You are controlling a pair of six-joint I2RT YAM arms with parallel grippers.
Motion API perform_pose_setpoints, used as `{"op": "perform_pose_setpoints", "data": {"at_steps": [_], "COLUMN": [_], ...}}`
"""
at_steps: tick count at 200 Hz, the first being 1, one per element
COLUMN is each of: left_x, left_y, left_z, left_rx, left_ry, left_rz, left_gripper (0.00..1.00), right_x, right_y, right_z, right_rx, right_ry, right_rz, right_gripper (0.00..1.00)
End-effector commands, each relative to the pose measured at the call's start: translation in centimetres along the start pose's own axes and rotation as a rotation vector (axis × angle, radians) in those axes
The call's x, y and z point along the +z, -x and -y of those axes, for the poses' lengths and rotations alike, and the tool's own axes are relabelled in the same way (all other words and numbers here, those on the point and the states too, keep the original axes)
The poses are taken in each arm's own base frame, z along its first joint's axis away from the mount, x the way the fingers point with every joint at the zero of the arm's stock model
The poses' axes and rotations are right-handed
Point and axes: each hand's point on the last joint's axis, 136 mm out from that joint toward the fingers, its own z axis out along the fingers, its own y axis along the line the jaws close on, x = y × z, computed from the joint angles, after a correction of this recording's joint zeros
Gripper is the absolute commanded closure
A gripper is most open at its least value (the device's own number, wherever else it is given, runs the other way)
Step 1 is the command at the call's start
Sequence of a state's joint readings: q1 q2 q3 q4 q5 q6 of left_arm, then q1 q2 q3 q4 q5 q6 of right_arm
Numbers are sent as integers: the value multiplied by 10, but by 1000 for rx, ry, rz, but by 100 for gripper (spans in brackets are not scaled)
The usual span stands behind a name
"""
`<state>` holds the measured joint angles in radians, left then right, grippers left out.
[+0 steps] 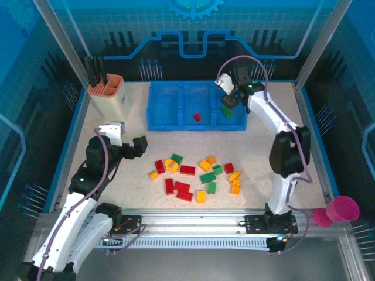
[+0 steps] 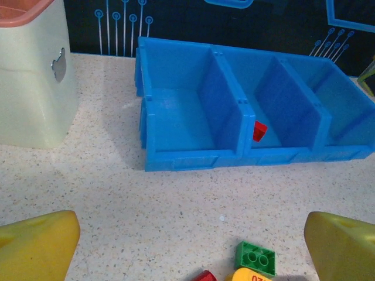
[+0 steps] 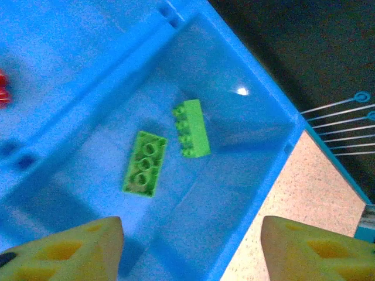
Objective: Sort the legos into containers by color
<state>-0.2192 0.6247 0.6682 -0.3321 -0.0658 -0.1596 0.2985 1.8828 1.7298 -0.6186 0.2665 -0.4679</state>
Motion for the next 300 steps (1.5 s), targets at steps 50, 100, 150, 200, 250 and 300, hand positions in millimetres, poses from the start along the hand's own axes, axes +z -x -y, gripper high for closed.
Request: {"op": "perform_pose_setpoints", "data": {"at_steps": [50,100,150,200,250,300], "left_x": [-9,-6,0,-5,-8,-10], "left_y": [3,-1,-5,-2,1,1], "left_z": [7,5,7,6,7,7], "left_rx": [-4,1,-10,-4,5,12], "left_ry": [-34,-23,-31,-26,-29,-27], "left_rz": [32,17,-11,12,28,38], "left_gripper": [0,0,1,1,1,1], "right_x": [-116,-168,-166,-136,-113,-104], "right_y": [-86,-173,-208,-186,-185,-201], "right_z": [-113,-210,-280,-318,-341,-341], "right_rx": [421,806,947,940,926,906], "right_ry": [188,285,254,267,283,248], "right_rz": [-177,-306,-440,-468,-513,-550], "right_gripper": [33,35,34,33,32,39]}}
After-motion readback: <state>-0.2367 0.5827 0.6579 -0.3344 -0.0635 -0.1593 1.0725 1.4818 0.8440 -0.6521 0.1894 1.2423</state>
